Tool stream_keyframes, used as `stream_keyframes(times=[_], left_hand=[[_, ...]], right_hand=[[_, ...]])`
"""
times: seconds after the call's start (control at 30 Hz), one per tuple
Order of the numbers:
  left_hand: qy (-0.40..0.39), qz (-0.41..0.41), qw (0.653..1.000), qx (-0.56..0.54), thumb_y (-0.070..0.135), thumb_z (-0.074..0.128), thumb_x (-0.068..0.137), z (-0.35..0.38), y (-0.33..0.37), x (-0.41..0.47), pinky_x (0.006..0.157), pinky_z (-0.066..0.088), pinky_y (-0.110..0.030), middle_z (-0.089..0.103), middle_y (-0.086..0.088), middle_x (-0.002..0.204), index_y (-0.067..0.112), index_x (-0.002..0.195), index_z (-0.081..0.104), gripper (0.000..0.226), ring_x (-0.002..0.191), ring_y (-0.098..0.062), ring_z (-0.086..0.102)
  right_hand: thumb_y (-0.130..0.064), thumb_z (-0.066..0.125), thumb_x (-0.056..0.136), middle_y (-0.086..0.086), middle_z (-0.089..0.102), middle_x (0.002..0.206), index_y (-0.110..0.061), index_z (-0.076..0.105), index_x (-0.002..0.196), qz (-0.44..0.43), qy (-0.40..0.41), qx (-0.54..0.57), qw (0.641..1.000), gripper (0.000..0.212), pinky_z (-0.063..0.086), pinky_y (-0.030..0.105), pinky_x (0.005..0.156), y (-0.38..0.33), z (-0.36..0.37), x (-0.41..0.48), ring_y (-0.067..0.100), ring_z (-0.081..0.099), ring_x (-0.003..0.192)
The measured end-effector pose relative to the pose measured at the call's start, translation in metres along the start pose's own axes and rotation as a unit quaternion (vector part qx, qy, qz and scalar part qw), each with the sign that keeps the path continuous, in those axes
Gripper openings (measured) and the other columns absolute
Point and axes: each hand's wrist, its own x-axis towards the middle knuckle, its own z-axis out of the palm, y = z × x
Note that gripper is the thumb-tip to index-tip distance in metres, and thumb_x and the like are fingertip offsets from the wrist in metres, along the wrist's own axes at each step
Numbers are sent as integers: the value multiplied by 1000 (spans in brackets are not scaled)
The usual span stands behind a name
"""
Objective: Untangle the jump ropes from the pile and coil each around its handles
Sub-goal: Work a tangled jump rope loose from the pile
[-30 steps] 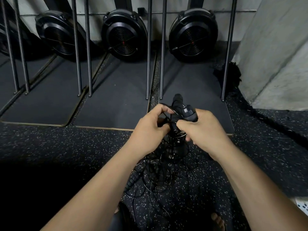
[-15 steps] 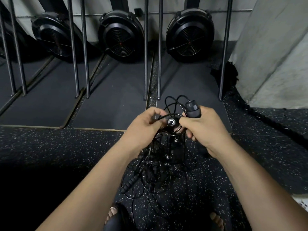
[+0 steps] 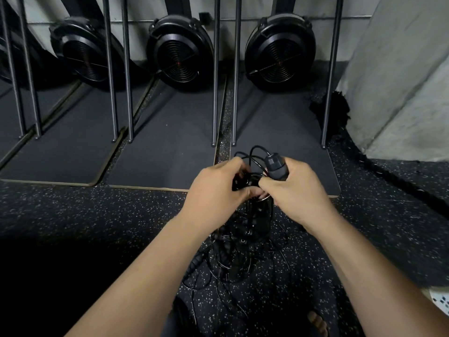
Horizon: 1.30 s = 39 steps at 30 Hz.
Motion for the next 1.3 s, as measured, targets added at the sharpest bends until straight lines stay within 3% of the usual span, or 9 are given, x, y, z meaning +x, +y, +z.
stream_keyframes(times=[0.27,0.37,0.5,0.6,0.73,0.8,0.93,1.1,1.3], left_hand=[[0,-123,988,-97,43,86,84,2,5,0,72,51,-19,74,18,94,38,103,60,33,84,2,67],[-3,-133,983,-129,39,88,81,3,9,-2,72,53,-22,75,18,92,36,99,63,31,81,-2,68],[13,-119,985,-124,46,90,75,4,14,-3,70,55,-33,73,15,86,33,91,63,34,74,-13,66],[-22,-83,995,-55,43,81,83,6,13,-2,78,57,-37,71,17,91,34,105,62,31,82,-11,67],[-105,-46,991,67,84,51,79,6,6,0,77,58,-42,68,10,97,29,108,57,63,89,-18,66],[-135,-50,982,125,93,49,79,5,1,3,75,58,-41,68,6,96,26,109,58,74,89,-21,66],[-128,-25,981,144,87,49,86,5,-6,2,66,49,-35,64,8,89,26,99,65,64,84,-18,64],[-70,4,991,113,81,47,90,2,-7,-1,61,49,-34,55,8,81,26,82,57,57,72,-13,57],[-46,1,993,104,66,60,97,0,-2,0,62,42,-32,55,9,87,27,92,64,39,78,-11,56]], right_hand=[[-11,66,80,8,78,74,-12,75,71,80,-14,93,992,13,45,35,59,3,-1,5,18,57,58],[-9,66,80,8,78,73,-10,72,71,104,-3,106,989,11,42,34,55,6,-2,6,18,55,58],[-14,67,81,-1,76,65,-12,72,77,94,30,65,993,7,47,33,59,10,-2,8,15,58,56],[-23,70,82,-9,76,65,-17,73,82,62,45,-11,997,7,49,29,62,11,-2,9,9,65,62],[-31,71,75,-8,73,68,-18,70,79,43,27,-38,998,13,48,32,61,13,-1,8,16,66,68],[-32,70,73,-4,72,70,-17,70,79,36,7,-35,999,16,47,34,62,12,0,9,21,65,69],[-25,71,75,4,70,67,-9,68,81,35,-6,-6,999,18,43,36,59,13,2,9,20,56,59],[-11,79,86,17,75,74,-5,73,84,84,-37,107,990,9,41,31,52,12,-3,10,18,52,58],[-7,73,90,13,79,76,2,73,90,134,-37,133,981,8,39,27,47,17,-3,14,14,49,51]])
